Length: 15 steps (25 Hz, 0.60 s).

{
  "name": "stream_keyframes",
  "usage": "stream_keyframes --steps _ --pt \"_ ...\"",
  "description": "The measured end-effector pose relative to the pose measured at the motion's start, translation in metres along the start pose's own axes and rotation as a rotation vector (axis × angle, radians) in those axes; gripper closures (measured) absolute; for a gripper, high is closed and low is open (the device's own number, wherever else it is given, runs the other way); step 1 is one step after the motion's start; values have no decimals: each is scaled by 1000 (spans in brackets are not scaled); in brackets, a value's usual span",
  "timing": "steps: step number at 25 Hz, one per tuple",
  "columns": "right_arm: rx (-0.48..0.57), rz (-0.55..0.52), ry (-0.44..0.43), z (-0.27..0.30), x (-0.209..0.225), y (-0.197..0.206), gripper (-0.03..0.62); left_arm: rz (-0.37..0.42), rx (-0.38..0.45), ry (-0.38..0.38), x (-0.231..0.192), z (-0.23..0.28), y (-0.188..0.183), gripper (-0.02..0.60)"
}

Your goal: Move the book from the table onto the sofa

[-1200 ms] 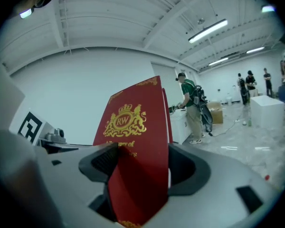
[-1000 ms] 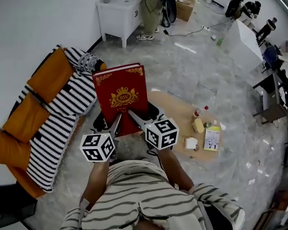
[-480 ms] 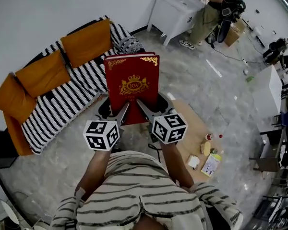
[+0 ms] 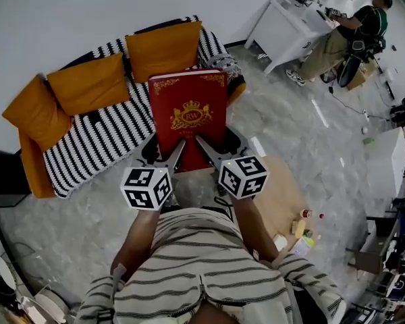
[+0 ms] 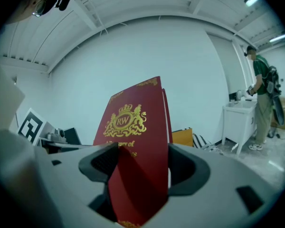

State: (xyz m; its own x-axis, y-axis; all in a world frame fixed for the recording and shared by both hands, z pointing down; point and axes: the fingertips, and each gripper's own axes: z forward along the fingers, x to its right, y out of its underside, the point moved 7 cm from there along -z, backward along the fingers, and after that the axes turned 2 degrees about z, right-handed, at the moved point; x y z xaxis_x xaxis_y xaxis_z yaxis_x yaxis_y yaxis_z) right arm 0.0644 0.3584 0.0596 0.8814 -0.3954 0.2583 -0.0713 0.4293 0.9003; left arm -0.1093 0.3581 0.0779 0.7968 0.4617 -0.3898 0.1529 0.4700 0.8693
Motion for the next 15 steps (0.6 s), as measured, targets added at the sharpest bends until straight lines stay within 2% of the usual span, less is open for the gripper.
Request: stream_keyframes --steps 3,8,15 --pt "-13 -4 -27 13 -4 -3 256 -9 5 -31 -10 -2 -3 272" --pt "-65 -19 -39 81 -39 -6 256 -60 -1 -52 -82 -5 -16 272" --pt "-87 -16 -68 89 -30 0 256 -77 -5 -81 -84 1 -8 272"
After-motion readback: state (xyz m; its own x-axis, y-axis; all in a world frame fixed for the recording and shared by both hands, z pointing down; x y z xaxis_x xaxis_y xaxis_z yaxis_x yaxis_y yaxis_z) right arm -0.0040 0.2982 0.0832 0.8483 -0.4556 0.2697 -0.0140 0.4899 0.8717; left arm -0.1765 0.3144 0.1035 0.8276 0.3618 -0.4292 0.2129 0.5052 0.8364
